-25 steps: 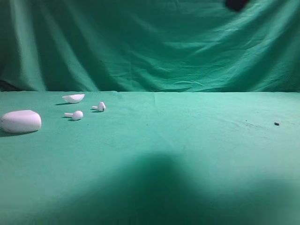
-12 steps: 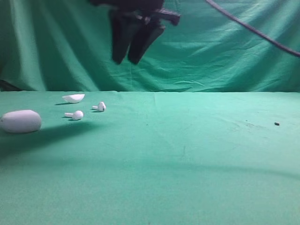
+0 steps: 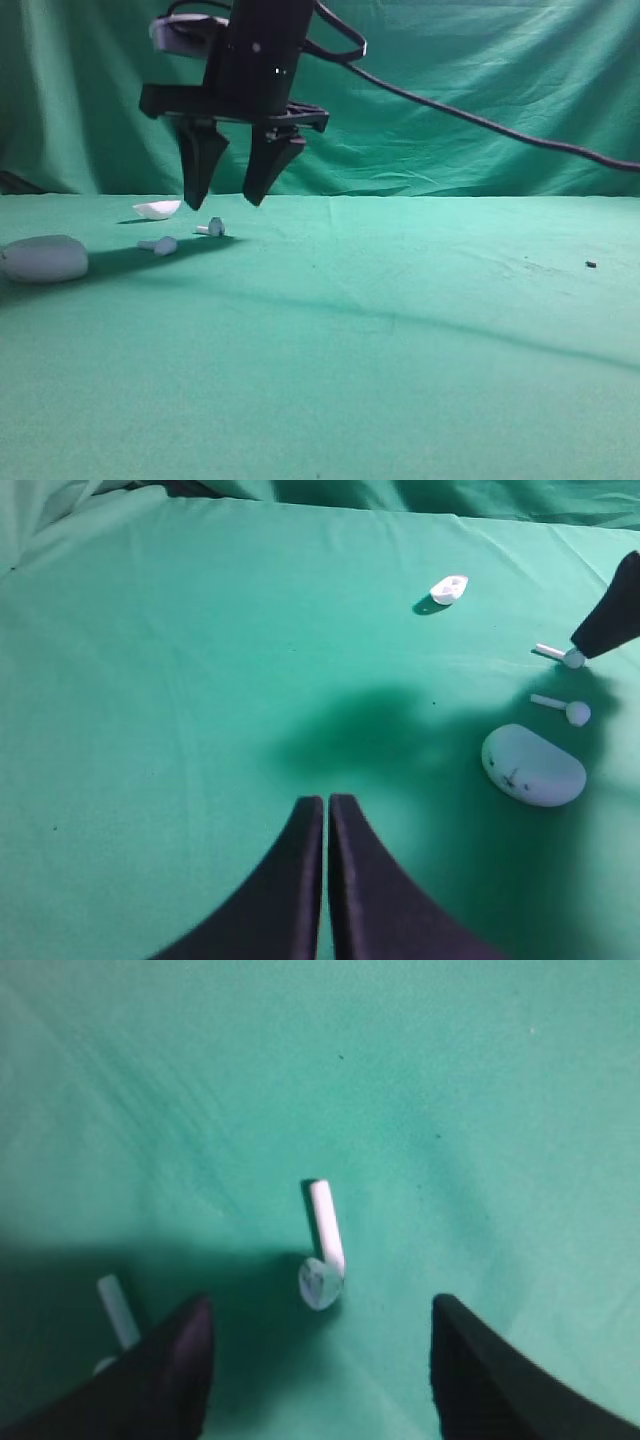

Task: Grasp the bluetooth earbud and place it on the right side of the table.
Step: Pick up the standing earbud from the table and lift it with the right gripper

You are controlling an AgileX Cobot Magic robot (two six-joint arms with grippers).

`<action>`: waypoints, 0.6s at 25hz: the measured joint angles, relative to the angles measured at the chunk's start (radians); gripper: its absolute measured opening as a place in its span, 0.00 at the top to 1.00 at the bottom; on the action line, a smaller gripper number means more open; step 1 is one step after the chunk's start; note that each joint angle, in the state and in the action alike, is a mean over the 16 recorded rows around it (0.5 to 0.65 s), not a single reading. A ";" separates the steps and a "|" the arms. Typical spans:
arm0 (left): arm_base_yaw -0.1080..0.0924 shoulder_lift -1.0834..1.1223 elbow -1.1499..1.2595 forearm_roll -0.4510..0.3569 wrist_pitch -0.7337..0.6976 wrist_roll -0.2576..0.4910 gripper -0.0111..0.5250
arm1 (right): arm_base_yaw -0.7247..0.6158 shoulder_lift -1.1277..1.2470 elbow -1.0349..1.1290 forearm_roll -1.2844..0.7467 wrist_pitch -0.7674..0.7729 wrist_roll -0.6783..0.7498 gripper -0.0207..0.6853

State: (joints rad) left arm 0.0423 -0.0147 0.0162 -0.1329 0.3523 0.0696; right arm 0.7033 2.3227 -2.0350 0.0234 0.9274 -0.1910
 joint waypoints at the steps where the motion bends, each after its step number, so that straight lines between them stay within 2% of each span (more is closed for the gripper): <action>1: 0.000 0.000 0.000 0.000 0.000 0.000 0.98 | 0.000 0.015 -0.015 -0.002 -0.002 0.003 0.42; 15: 0.000 0.000 0.000 0.000 0.000 0.000 0.98 | 0.003 0.099 -0.062 -0.022 -0.062 0.006 0.42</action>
State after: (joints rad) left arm 0.0423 -0.0147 0.0162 -0.1329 0.3523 0.0696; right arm 0.7067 2.4216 -2.0972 0.0015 0.8653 -0.1854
